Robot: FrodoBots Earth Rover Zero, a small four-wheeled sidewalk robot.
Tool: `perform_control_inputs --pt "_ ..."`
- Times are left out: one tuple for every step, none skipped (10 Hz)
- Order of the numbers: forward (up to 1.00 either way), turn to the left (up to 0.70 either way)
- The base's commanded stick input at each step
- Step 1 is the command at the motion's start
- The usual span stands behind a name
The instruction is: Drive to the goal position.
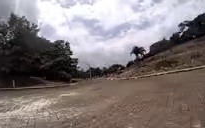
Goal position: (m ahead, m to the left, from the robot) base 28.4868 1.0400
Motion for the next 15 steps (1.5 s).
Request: perform_control_inputs --pt "0.0 0.0" --pt "0.0 0.0" --pt "0.0 0.0" --pt "0.13 0.0" --pt "0.7 0.0" --pt "0.7 0.0" --pt "0.7 -0.06" --pt "0.7 -0.21" --pt "0.7 -0.27" --pt "0.7 -0.07" --pt "0.7 0.0" --pt "0.7 0.0" --pt "0.7 0.0" --pt "0.7 0.0" --pt "0.7 0.0"
